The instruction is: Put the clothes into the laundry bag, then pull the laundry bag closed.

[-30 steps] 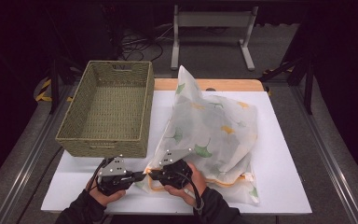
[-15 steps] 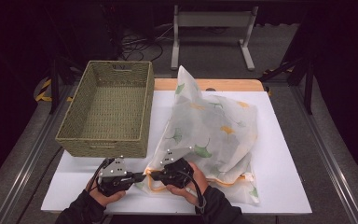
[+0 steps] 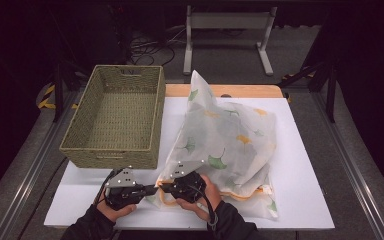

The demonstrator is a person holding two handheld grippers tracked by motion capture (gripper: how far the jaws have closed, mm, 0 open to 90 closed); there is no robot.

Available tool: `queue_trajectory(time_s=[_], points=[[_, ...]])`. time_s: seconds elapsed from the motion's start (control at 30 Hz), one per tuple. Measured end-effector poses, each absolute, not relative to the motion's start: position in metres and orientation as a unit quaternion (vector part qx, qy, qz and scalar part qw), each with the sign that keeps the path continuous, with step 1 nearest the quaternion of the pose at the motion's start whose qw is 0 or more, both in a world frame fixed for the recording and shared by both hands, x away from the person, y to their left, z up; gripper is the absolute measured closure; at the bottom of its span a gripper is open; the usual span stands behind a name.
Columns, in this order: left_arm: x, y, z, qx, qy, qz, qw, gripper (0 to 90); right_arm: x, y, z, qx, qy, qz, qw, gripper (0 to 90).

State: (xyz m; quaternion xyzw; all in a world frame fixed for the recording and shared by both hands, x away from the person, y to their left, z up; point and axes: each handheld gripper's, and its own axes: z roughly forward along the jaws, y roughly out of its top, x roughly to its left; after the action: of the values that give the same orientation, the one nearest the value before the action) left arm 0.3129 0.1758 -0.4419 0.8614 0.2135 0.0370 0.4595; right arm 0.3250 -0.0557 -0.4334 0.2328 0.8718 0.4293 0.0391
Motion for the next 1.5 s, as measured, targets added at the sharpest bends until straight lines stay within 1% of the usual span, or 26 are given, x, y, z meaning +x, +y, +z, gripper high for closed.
queue_trajectory(time_s=[0.1,0.27,0.37,0.53,0.67,0.97,1.03,1.07,1.13,1.2,1.27,1.37,1.4,1.5], points=[[0.313,0.177,-0.441,0.857,0.217,0.036,0.465,88.0,0.325,-0.056,-0.432,0.230,0.872,0.429,0.045,90.0],[0.309,0.178,-0.438,0.855,0.227,0.078,0.461,88.6,0.322,-0.055,-0.430,0.227,0.874,0.426,0.059,90.0],[0.309,0.180,-0.435,0.848,0.235,0.080,0.469,88.7,0.320,-0.055,-0.429,0.226,0.874,0.425,0.068,90.0],[0.309,0.182,-0.433,0.845,0.239,0.095,0.469,88.8,0.320,-0.057,-0.427,0.228,0.872,0.427,0.071,90.0],[0.309,0.183,-0.434,0.844,0.241,0.086,0.471,88.8,0.320,-0.057,-0.426,0.228,0.873,0.424,0.073,90.0],[0.309,0.182,-0.434,0.847,0.237,0.092,0.467,88.8,0.318,-0.059,-0.426,0.228,0.874,0.421,0.078,90.0],[0.309,0.183,-0.433,0.844,0.240,0.094,0.471,88.8,0.317,-0.061,-0.425,0.230,0.874,0.420,0.081,90.0],[0.309,0.184,-0.431,0.836,0.248,0.103,0.478,88.8,0.316,-0.061,-0.426,0.232,0.875,0.416,0.085,90.0],[0.312,0.191,-0.428,0.826,0.260,0.100,0.490,88.8,0.317,-0.065,-0.430,0.239,0.880,0.400,0.095,90.0],[0.312,0.193,-0.429,0.823,0.265,0.099,0.492,88.8,0.319,-0.068,-0.432,0.244,0.879,0.400,0.089,90.0],[0.312,0.192,-0.431,0.829,0.257,0.097,0.488,88.8,0.319,-0.070,-0.432,0.239,0.877,0.409,0.085,90.0],[0.311,0.191,-0.430,0.828,0.250,0.090,0.494,88.8,0.317,-0.069,-0.427,0.238,0.871,0.421,0.091,90.0],[0.312,0.191,-0.430,0.832,0.241,0.089,0.492,88.8,0.316,-0.069,-0.426,0.238,0.869,0.424,0.090,89.5],[0.310,0.188,-0.429,0.834,0.234,0.088,0.492,88.8,0.317,-0.071,-0.427,0.240,0.863,0.436,0.083,82.6]])
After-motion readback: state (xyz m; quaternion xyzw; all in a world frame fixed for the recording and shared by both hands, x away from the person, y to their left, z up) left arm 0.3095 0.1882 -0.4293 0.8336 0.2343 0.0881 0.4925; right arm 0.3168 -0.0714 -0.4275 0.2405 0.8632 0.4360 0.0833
